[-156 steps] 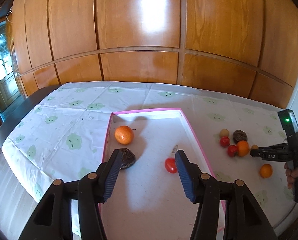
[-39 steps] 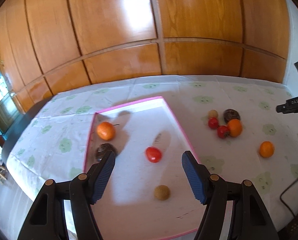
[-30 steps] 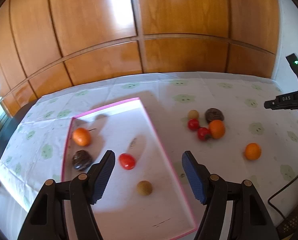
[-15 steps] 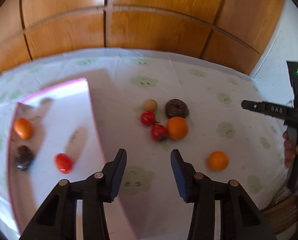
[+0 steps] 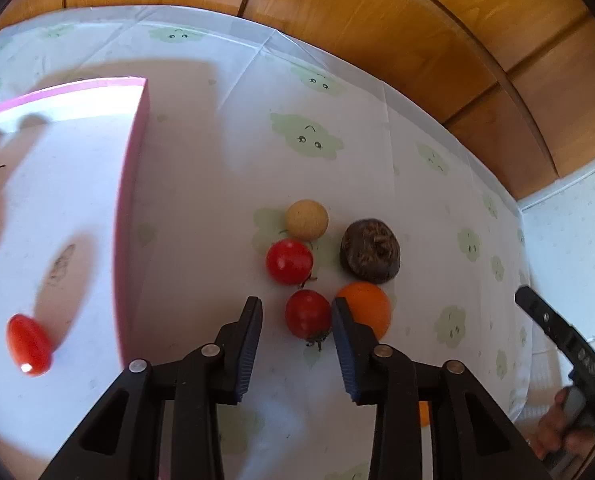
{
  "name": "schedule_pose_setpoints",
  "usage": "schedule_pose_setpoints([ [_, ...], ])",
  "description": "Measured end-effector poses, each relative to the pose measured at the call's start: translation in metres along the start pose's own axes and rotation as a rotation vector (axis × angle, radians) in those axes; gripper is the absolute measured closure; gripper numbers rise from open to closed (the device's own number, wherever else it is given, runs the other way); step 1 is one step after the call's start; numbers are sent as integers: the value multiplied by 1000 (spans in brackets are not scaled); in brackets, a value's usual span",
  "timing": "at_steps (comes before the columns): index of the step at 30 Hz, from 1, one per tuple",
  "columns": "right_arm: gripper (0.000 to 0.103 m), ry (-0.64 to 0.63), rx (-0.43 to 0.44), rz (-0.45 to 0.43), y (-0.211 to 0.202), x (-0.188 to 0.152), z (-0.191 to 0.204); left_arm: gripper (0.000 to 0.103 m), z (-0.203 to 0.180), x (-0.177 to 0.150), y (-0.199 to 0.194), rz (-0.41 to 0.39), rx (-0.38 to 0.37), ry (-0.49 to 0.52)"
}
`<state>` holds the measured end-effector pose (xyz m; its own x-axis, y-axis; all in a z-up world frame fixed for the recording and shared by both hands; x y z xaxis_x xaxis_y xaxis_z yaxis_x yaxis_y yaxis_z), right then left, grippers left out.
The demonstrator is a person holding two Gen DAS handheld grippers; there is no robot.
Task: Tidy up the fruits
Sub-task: 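Move the left tool to the fruit pile and close it on a red tomato, then lift the red tomato with the left tool while the right tool grasps a tangerine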
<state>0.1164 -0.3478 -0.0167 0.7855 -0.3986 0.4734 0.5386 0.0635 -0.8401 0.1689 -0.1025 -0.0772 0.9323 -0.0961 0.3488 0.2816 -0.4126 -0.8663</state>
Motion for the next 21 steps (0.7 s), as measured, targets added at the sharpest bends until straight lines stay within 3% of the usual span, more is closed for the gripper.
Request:
schedule_pose_setpoints([
  [8,71,0,8,1,0,2,1,69,-12,2,11,2,52,56],
  [10,71,3,5,2,1,3,0,77,-16,0,12,-3,67,93],
  [12,71,8,3,3,1,3,-2,77,-19,-6,10,-13,85,133],
  [21,71,29,-14,13,4,1,-8,78,-43,-72,-10,-64,147,373],
])
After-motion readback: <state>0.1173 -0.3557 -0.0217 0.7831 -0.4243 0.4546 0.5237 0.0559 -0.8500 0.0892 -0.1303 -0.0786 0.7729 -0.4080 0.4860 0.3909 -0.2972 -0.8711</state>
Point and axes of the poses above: each gripper's, at about its wrist camera, not at the fingertips, and y roughly the way its jaws point, z to its left, x to its top, the point moved 1 cm from there along y, roughly the way its jaws point, and after that the axes turned 9 degrees about y, right-handed, at the moved point
